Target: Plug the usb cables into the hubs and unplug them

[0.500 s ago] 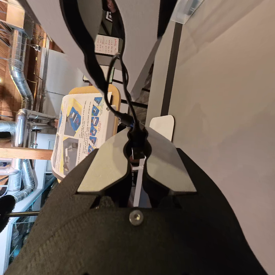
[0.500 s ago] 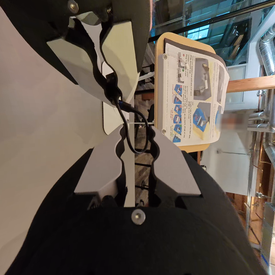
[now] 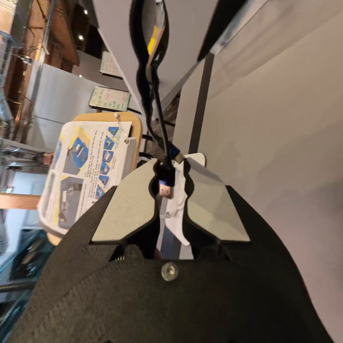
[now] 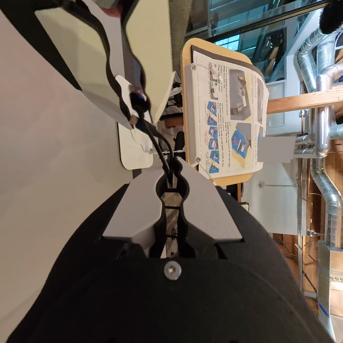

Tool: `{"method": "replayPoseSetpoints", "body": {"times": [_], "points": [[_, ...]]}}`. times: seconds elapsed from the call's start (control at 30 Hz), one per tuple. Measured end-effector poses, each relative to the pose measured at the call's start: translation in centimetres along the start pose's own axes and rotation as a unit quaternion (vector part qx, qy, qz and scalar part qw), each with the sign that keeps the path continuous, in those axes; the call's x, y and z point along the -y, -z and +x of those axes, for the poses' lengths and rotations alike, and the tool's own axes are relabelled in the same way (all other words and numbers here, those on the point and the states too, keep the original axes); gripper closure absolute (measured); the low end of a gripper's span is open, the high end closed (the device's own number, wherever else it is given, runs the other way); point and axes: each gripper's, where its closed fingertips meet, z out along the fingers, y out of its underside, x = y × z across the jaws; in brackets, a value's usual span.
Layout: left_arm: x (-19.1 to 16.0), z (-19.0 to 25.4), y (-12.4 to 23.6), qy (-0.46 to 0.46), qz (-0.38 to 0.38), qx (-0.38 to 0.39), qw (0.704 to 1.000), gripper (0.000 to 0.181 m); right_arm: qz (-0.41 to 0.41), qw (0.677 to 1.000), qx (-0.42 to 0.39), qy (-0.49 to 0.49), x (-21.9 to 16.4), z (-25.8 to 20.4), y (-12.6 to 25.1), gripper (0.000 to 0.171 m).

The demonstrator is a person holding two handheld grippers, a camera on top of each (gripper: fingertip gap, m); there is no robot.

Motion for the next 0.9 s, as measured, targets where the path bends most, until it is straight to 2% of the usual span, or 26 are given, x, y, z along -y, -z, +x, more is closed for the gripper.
{"method": "replayPoseSetpoints", "body": {"times": [0.1, 0.17, 0.3, 0.4, 0.47, 0.57, 0.73, 0.9], "points": [[0.9, 0.6, 1.2, 0.071, 0.041, -0.089, 0.993, 0.134, 0.006, 1.0, -0.008, 0.023, 0.2, -0.3, 0.1, 0.171], [1.6, 0.8, 2.3, 0.129, 0.066, -0.152, 0.978, 0.126, 0.006, 0.998, -0.02, 0.057, 0.5, -0.4, 0.2, 0.171], [2.2, 0.0, 3.7, 0.196, 0.088, -0.199, 0.956, 0.111, 0.009, 0.992, -0.036, 0.121, 1.3, -1.1, 0.2, 0.171], [2.3, 0.2, 3.4, 0.214, 0.086, -0.206, 0.951, 0.115, 0.022, 0.985, -0.045, 0.166, 2.7, -1.8, 0.2, 0.171], [1.5, 1.1, 2.7, 0.189, 0.062, -0.202, 0.959, 0.125, 0.024, 0.979, -0.05, 0.194, 3.5, -2.3, 0.1, 0.171], [1.5, 2.4, 2.5, 0.187, 0.059, -0.223, 0.955, 0.142, 0.028, 0.974, -0.056, 0.217, 4.1, -2.6, 0.1, 0.171], [1.6, 1.7, 2.2, 0.197, 0.062, -0.203, 0.957, 0.166, 0.029, 0.97, -0.071, 0.233, 3.9, -2.2, 0.4, 0.171], [1.2, 1.6, 1.8, 0.195, 0.054, -0.188, 0.961, 0.174, 0.022, 0.965, -0.081, 0.247, 3.7, -2.1, 0.1, 0.171]]}}
